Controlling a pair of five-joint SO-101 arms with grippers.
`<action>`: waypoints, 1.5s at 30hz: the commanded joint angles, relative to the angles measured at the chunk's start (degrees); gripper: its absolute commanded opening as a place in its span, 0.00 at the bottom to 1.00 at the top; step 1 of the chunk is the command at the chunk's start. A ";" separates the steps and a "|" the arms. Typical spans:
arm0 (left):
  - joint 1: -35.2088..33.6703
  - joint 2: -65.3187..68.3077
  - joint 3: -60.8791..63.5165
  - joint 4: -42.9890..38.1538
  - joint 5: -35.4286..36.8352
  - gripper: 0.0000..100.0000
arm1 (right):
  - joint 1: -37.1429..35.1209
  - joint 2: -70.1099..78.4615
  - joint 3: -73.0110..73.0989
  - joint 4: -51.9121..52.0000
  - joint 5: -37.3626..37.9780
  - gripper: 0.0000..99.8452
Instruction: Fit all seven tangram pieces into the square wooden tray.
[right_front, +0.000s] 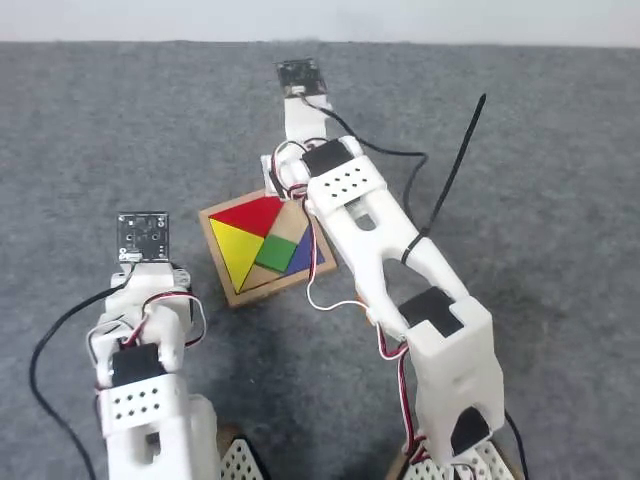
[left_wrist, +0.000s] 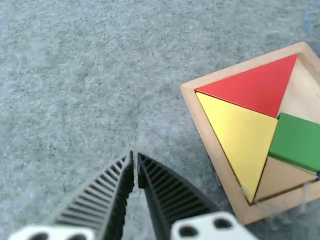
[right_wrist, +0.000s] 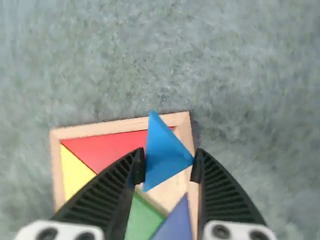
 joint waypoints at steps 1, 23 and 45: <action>-0.26 -1.05 -0.57 -1.49 -0.18 0.01 | -1.45 -0.84 -3.08 0.57 -8.44 0.08; -0.26 -1.05 -0.57 -1.41 -0.26 0.01 | 2.24 3.91 -4.66 1.36 25.58 0.01; -0.26 -1.05 -0.57 -1.41 -0.35 0.01 | -0.75 48.04 -66.90 26.24 36.66 0.01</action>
